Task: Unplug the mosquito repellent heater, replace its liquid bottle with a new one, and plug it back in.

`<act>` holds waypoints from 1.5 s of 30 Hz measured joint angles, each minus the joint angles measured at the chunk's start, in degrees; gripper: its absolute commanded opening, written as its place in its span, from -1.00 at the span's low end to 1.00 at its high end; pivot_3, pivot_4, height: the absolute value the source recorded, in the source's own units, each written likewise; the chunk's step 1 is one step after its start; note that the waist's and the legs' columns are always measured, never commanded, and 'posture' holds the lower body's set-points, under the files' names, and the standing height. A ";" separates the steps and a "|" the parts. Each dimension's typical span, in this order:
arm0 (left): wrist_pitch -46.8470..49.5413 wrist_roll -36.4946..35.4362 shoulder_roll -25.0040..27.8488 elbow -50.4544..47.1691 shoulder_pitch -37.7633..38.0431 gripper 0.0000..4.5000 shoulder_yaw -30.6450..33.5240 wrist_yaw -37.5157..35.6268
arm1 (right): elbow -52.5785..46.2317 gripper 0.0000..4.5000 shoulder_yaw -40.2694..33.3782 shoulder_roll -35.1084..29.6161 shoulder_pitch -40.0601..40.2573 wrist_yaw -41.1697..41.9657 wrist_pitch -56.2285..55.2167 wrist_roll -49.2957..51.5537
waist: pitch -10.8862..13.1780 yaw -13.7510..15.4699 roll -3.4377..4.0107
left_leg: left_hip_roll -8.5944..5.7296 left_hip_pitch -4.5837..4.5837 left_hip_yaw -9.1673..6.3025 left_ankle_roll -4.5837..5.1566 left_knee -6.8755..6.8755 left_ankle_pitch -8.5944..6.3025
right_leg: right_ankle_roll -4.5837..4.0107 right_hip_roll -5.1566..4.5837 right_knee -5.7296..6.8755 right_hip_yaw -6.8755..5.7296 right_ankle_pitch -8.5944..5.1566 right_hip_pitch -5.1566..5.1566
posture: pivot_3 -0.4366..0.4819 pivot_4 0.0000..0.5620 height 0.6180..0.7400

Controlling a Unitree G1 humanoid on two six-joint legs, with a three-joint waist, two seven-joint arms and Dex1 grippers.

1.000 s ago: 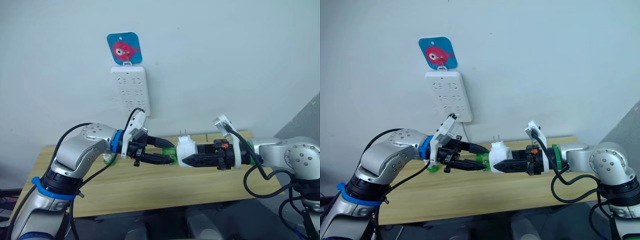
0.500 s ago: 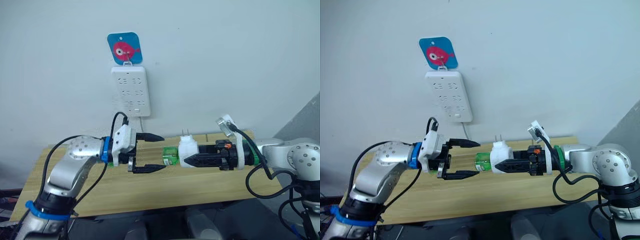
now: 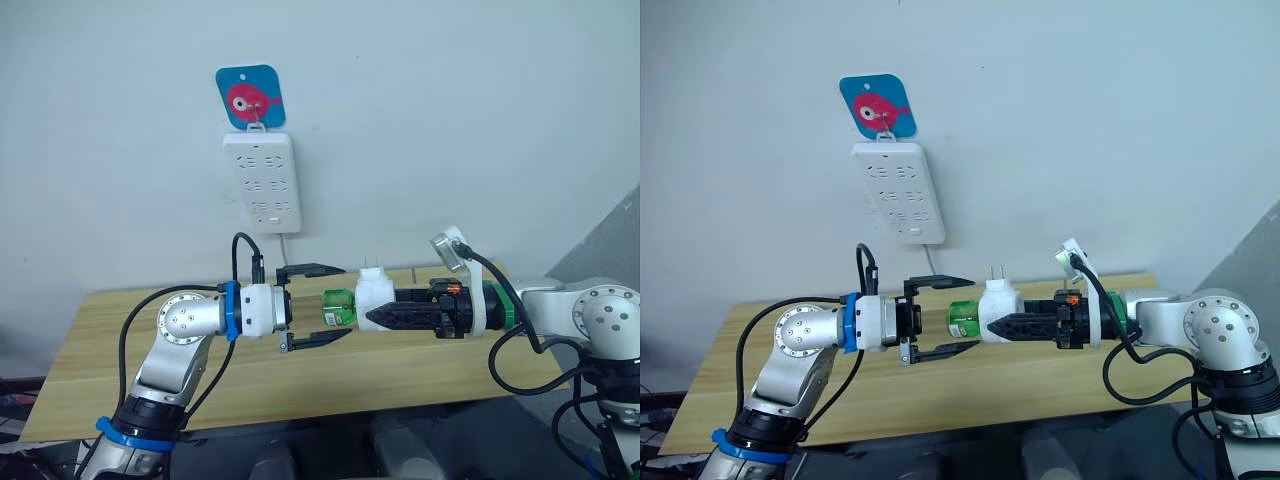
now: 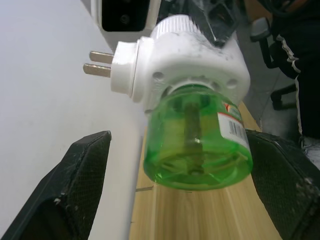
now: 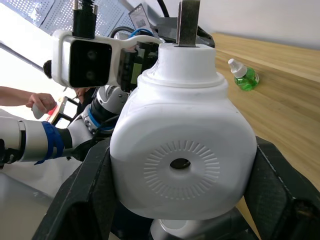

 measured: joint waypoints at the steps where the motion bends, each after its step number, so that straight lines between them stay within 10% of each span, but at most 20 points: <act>1: -0.53 -0.01 0.00 0.16 -0.04 0.66 -0.09 -0.05 | 0.00 0.34 0.00 0.00 0.00 -0.16 0.00 0.35 | 0.00 0.02 0.00 | 0.00 0.00 0.00 0.00 0.01 0.00 | 0.00 0.00 0.00 0.00 0.00 0.00 | -0.49 -0.66 0.21; 7: -0.07 -0.39 0.05 0.46 -0.30 0.00 -1.18 -0.15 | 0.00 0.34 -0.26 -0.08 0.07 -0.86 -0.09 0.53 | 0.00 0.02 0.00 | 0.00 0.00 -0.01 0.00 0.01 0.00 | 0.00 0.00 0.00 -0.01 0.00 0.00 | -0.49 -0.65 0.21; 23: 70.86 -31.71 15.65 -5.84 -18.33 0.00 -4.99 -3.71 | -6.66 0.34 1.84 -2.06 0.12 11.31 -3.57 -10.24 | 0.14 -0.04 -0.04 | 0.03 0.01 -0.15 0.00 -0.05 0.00 | 0.00 0.09 0.01 -0.15 -0.02 -0.01 | -0.50 -0.63 0.21; 25: 71.93 -31.77 15.25 -5.87 -18.37 0.00 -4.97 -3.55 | -6.69 0.34 1.85 -2.15 0.35 11.62 -3.71 -10.55 | 0.15 -0.06 -0.02 | 0.04 0.01 -0.14 0.00 -0.07 0.00 | -0.01 0.09 0.02 -0.13 -0.02 -0.02 | -0.50 -0.63 0.21; 32: 64.34 -26.03 13.46 -5.57 -15.20 0.98 -4.21 -1.94 | -6.71 0.34 1.60 -2.62 1.41 11.25 -3.03 -10.90 | 0.16 0.11 -0.02 | 0.03 0.01 -0.09 0.00 -0.03 0.00 | -0.02 0.08 0.02 -0.06 -0.02 -0.02 | -0.49 -0.62 0.21; 45: 29.29 -8.52 10.35 -9.85 -0.55 1.00 0.15 0.03 | -3.92 0.34 -0.06 -1.15 1.74 7.06 -0.74 -6.55 | 0.16 0.28 -0.02 | 0.03 0.01 -0.03 0.00 -0.02 0.00 | -0.02 0.05 0.02 -0.01 -0.02 -0.02 | -0.47 -0.64 0.21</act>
